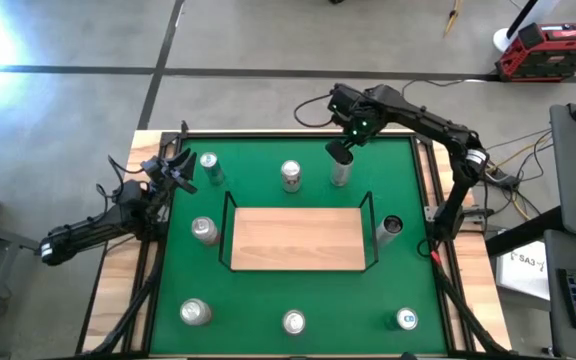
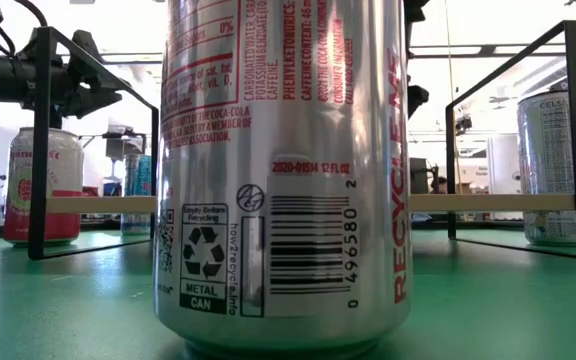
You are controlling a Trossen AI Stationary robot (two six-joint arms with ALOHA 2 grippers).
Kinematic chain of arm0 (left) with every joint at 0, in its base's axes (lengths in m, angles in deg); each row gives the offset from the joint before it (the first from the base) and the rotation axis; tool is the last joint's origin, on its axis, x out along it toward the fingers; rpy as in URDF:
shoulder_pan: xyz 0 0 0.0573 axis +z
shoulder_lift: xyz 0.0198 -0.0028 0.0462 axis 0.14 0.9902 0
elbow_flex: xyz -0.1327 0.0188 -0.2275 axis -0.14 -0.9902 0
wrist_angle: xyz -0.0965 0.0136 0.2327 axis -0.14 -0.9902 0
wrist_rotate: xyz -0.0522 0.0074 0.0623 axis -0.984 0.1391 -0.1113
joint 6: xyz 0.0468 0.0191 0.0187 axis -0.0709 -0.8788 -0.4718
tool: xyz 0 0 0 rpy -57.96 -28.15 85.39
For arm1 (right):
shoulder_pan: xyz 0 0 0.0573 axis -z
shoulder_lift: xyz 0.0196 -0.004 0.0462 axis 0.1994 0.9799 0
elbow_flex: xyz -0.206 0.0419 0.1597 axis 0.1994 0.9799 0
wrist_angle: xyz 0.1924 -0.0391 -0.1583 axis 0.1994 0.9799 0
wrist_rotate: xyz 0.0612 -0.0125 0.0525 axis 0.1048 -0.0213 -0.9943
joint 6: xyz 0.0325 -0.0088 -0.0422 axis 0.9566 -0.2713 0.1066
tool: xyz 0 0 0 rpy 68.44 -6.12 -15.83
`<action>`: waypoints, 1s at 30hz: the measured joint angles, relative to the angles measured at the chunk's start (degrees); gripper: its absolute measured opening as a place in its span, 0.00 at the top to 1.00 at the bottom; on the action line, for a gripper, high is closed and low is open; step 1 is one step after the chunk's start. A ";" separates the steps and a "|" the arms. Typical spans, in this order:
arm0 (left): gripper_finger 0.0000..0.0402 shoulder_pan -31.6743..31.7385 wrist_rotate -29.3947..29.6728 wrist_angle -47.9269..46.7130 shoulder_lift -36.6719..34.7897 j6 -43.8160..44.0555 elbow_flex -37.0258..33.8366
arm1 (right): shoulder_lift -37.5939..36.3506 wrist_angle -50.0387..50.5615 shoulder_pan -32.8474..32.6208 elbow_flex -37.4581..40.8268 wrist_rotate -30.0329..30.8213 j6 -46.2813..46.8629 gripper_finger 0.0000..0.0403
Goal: Place canned beverage on shelf
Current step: Put the top white-yellow soda can on the shelf
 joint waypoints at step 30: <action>0.66 0.02 0.00 -0.02 0.01 0.00 -0.02 | 8.02 1.83 -3.13 1.41 -0.96 -6.31 0.05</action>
